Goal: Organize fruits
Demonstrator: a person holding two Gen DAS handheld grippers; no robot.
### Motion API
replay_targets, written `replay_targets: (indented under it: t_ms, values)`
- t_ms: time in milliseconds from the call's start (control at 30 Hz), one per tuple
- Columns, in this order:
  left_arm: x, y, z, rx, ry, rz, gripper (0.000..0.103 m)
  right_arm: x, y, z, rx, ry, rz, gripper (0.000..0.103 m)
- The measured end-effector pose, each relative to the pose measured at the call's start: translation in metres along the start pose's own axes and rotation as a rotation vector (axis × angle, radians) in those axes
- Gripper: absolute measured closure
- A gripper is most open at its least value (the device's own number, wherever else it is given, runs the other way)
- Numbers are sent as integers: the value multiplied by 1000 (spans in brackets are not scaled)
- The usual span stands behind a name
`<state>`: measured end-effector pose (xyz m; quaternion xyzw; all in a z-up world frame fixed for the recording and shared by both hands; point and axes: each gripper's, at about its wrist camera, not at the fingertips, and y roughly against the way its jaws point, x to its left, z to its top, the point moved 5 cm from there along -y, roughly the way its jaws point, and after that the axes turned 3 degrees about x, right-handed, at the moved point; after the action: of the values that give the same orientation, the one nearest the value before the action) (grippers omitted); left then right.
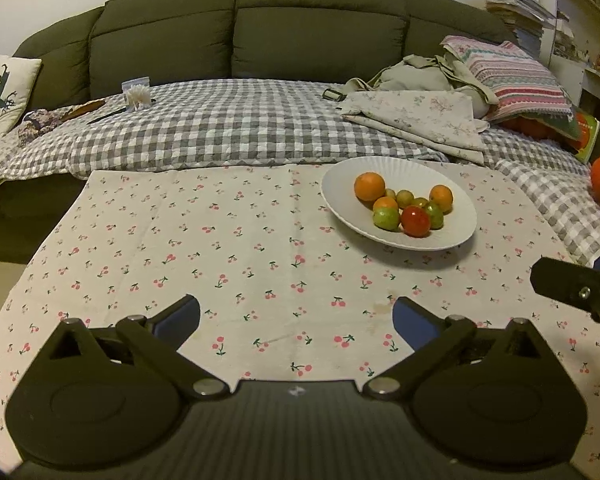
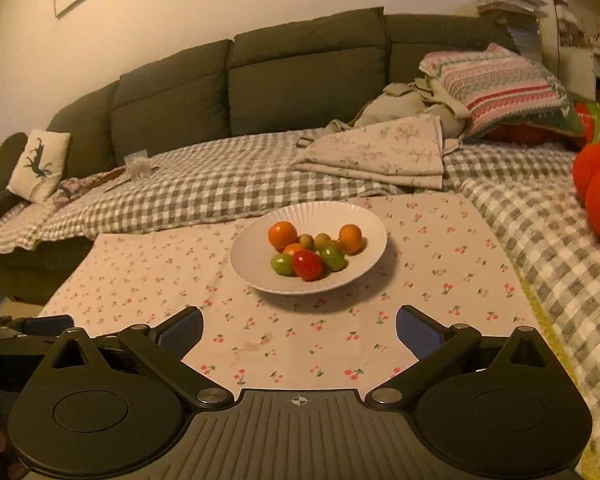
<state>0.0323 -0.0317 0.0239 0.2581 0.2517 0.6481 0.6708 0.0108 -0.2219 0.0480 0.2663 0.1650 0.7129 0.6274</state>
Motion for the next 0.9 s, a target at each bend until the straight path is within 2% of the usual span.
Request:
replay_targets:
  t_ms: [900]
  values:
    - [-1,0,0,-1,-1,-28,1,3,-3,-3,15,15,5,0]
